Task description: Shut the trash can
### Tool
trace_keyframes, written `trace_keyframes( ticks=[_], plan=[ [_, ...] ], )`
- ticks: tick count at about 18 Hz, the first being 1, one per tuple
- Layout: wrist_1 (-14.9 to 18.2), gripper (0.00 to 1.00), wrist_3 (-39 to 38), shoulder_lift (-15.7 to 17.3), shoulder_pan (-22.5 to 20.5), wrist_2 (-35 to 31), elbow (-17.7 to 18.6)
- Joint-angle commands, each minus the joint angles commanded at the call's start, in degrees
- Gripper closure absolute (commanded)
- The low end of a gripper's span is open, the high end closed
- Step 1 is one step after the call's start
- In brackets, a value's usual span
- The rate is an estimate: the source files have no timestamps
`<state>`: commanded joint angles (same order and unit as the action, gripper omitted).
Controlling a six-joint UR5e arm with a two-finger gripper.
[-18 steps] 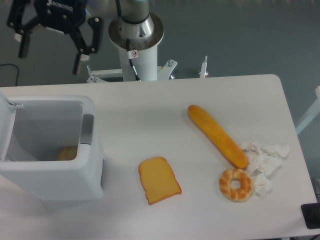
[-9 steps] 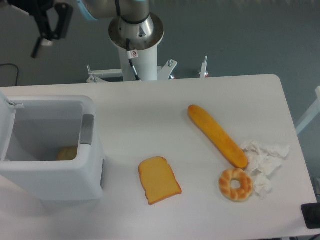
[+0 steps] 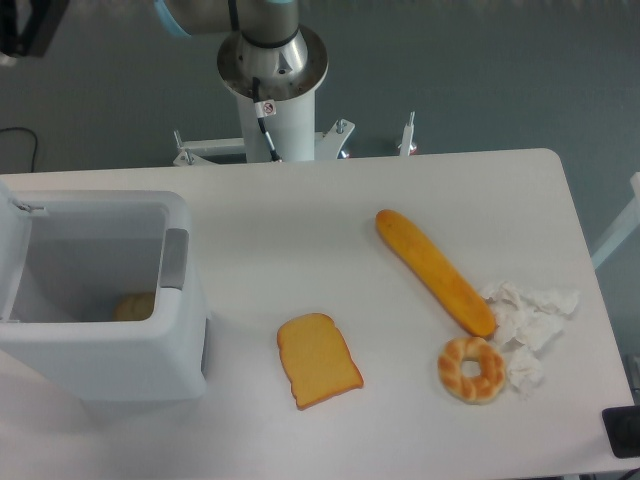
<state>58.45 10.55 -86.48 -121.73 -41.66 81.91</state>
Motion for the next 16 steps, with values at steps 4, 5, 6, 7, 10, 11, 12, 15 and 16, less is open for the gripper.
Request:
trace_keyframes(
  ticks=[4, 5, 6, 7, 10, 11, 12, 15, 16],
  plan=[
    [0.0, 0.00, -0.2, -2.6, 3.2, 0.3, -0.1],
    [0.0, 0.00, -0.2, -3.1, 3.8, 0.3, 0.0],
    [0.0, 0.00, -0.3, -3.4, 4.2, 0.4, 0.1],
    [0.0, 0.00, -0.4, -3.6, 4.5, 0.4, 0.2],
    [-0.2, 0.00, -0.1, -3.7, 5.3, 0.4, -0.1],
    [-0.7, 0.00, -0.1, -3.7, 5.4, 0.5, -0.1],
    [-0.9, 0.00, -0.2, -3.7, 5.7, 0.8, -0.1],
    [-0.9, 0.00, -0.3, -4.2, 6.5, 1.0, 0.2],
    [-0.9, 0.00, -0.2, -4.6, 6.8, 1.0, 0.2]
  ],
)
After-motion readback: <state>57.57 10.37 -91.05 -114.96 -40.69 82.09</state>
